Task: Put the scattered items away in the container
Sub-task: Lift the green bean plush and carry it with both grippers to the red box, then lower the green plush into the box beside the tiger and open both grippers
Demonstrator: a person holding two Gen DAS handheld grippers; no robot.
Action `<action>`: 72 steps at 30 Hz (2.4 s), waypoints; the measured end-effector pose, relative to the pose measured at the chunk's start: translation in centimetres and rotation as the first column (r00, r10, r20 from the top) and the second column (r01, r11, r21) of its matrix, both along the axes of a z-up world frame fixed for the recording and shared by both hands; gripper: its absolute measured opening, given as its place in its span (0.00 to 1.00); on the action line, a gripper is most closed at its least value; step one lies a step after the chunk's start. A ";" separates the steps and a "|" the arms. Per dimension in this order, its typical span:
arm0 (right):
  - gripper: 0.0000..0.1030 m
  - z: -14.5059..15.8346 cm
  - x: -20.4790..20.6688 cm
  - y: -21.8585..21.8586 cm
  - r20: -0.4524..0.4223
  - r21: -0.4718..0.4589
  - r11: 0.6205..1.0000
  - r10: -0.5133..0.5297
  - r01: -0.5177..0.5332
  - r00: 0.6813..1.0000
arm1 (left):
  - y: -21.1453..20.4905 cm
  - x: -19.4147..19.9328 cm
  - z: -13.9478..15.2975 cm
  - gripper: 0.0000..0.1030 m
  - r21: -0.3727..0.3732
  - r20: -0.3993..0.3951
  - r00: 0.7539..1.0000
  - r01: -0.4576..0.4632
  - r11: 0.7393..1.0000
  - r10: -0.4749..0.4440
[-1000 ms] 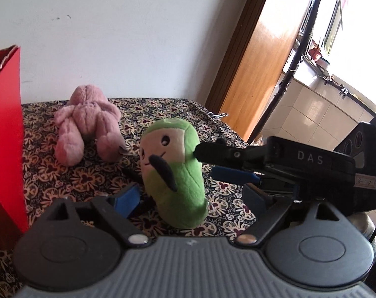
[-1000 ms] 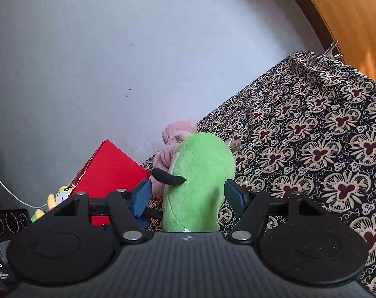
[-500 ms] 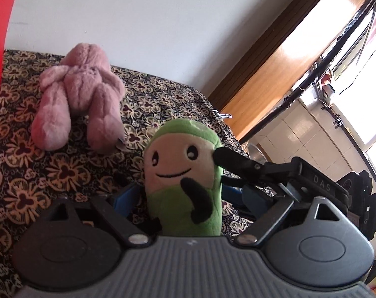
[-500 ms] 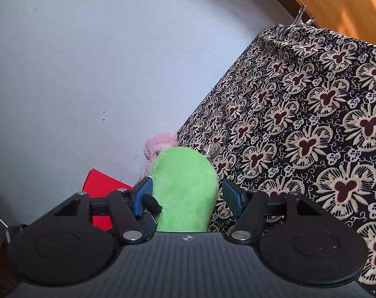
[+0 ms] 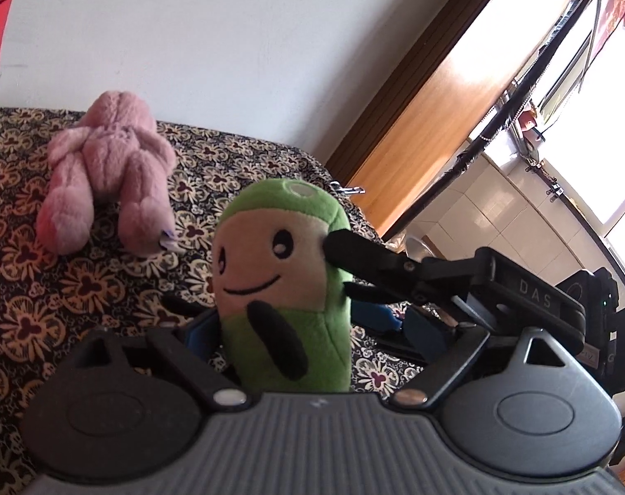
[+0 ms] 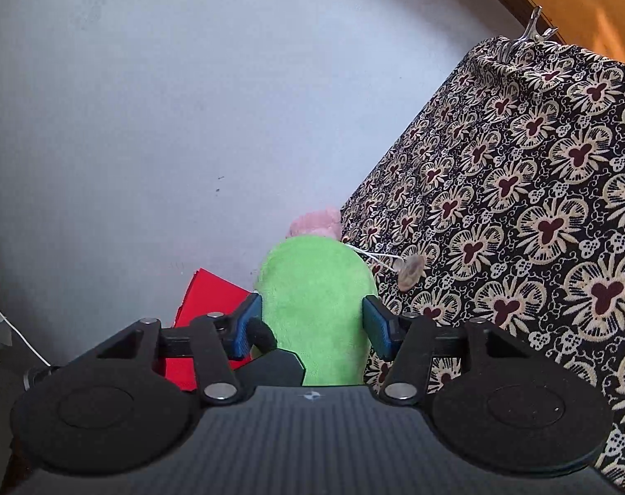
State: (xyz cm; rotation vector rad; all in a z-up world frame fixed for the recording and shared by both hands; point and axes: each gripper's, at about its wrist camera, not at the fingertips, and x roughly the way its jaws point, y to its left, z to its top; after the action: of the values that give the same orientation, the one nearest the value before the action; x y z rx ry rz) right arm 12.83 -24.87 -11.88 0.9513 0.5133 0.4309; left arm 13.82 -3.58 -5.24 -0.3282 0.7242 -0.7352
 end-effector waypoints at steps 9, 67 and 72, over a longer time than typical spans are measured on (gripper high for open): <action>0.55 3.2 -1.0 1.9 0.097 0.048 0.998 0.035 -0.040 0.995 | 2.7 -3.6 4.1 0.89 -0.023 0.121 0.991 -0.057 0.998 0.060; 0.66 9.8 5.8 28.4 -0.003 -0.035 0.902 0.430 -0.429 0.903 | 26.2 -3.9 8.1 0.96 0.140 0.254 0.805 -0.579 0.803 0.536; 0.64 11.0 4.6 27.5 0.042 -0.052 0.906 0.423 -0.421 0.905 | 25.8 -3.5 8.1 0.98 0.123 0.216 0.809 -0.578 0.806 0.547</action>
State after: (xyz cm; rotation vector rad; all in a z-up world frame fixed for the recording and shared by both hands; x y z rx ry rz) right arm 17.47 2.63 -0.90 0.7829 0.6812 0.8316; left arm 10.34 22.17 2.83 -0.2878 0.4844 -0.1178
